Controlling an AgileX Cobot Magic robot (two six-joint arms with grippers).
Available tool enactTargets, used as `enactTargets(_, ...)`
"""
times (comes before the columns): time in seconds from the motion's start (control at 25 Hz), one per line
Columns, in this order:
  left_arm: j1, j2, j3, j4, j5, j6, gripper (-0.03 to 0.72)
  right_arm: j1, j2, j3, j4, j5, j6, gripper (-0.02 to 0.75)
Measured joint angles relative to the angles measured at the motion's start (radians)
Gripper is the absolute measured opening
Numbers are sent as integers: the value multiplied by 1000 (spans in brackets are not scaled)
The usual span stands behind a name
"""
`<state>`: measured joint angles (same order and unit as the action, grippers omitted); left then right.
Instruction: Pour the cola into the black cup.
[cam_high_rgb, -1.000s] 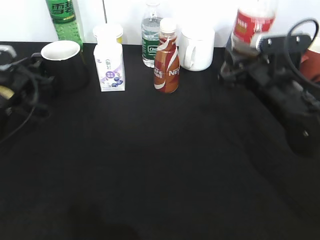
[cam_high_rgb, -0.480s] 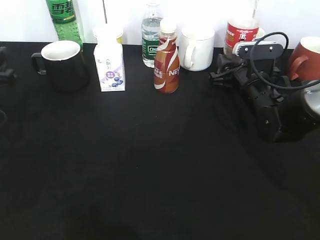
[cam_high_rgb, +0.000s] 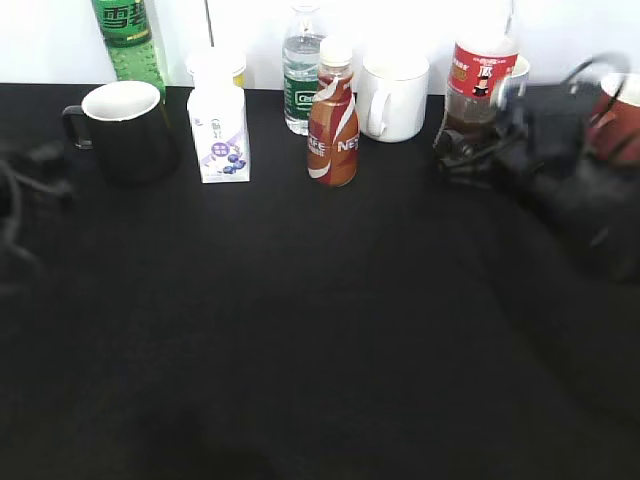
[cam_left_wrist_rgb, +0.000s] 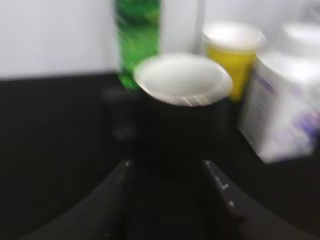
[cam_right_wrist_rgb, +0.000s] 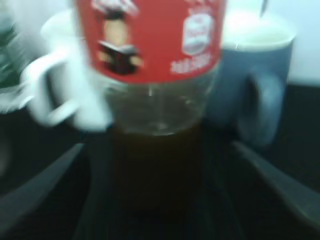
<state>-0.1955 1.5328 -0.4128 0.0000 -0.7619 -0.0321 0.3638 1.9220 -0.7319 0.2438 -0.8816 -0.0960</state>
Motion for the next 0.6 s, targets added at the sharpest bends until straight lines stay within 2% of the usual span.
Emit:
enactTargets(0.04, -31, -38, 0, 0, 94, 0, 328, 0, -83, 0, -25, 152, 0, 631)
enactTargets(0.08, -70, -113, -12, -28, 295, 0, 328, 0, -225, -24, -47, 488, 1, 607)
enactTargets(0.12, -82, -163, -49, -40, 522, 0, 328, 0, -297, -54, -50, 703, 2, 599)
enactTargets(0.2, -84, -227, -164, -37, 1011, 0, 328, 0, -402, -116, -57, 1154, 3, 596)
enactTargets(0.28, -84, -272, -268, -38, 1436, 0, 328, 0, -474, -162, -57, 1488, 12, 595)
enactTargets(0.36, -84, -347, -319, -38, 1717, -1, 328, 0, -561, -172, -57, 1677, 37, 592)
enactTargets(0.44, -84, -493, -320, -80, 1885, -28, 328, 0, -687, -173, -78, 1793, 84, 566)
enactTargets(0.52, -85, -718, -320, -112, 1960, -33, 328, 0, -855, -172, -142, 1874, 132, 559)
enactTargets(0.6, -85, -986, -321, -39, 1970, -33, 330, 0, -1063, -140, -182, 1882, 152, 564)
